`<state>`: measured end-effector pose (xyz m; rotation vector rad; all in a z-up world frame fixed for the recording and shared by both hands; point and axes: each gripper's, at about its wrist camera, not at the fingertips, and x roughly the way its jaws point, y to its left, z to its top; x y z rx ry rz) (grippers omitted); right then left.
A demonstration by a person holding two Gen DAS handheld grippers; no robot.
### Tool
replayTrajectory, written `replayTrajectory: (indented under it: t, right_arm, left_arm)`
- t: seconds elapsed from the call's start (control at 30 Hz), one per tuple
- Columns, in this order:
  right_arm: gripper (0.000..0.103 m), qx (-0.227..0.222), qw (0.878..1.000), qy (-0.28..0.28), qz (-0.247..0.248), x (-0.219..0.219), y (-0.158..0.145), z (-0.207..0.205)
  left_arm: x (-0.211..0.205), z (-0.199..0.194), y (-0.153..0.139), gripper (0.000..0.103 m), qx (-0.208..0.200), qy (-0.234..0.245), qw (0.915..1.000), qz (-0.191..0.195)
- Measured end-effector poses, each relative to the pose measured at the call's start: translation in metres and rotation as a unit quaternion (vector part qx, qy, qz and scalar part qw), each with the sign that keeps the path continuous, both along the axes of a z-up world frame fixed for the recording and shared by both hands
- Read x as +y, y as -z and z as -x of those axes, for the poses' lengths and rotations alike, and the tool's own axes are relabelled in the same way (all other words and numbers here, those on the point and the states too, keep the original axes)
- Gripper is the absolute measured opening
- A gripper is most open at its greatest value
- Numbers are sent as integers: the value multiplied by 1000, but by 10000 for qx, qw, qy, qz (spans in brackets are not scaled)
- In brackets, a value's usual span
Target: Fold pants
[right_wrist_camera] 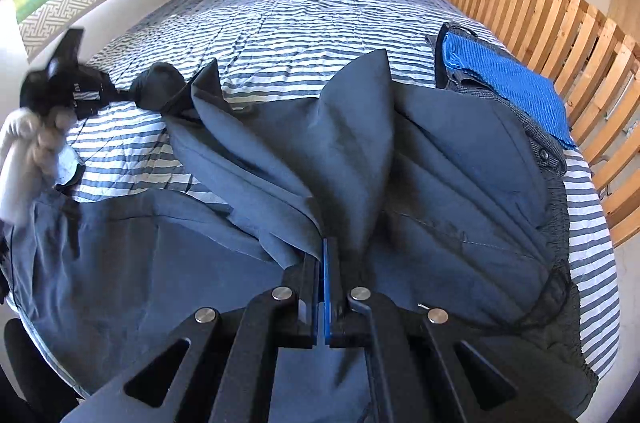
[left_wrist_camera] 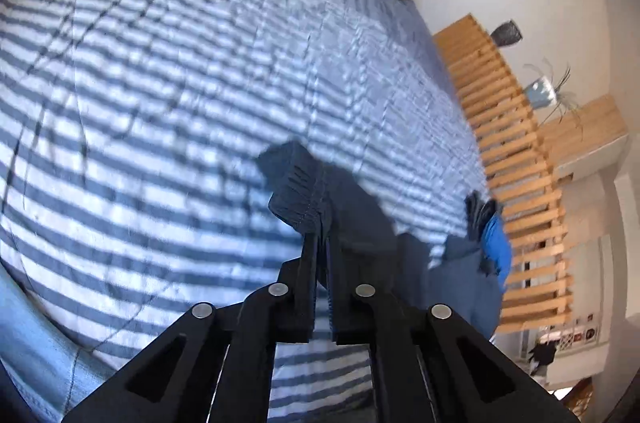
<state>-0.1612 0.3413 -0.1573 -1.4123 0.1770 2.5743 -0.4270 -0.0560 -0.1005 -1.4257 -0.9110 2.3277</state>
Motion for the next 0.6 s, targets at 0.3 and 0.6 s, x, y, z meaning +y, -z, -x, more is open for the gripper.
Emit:
replayTrajectory:
  t: [0.3, 0.6]
  right_arm:
    - [1, -16, 9998, 113, 143, 7, 6, -5]
    - [1, -53, 9995, 157, 270, 15, 13, 2]
  left_arm:
    - [10, 20, -52, 71, 592, 449, 9916, 1054]
    - [32, 23, 37, 69, -55, 1147, 9760, 1851]
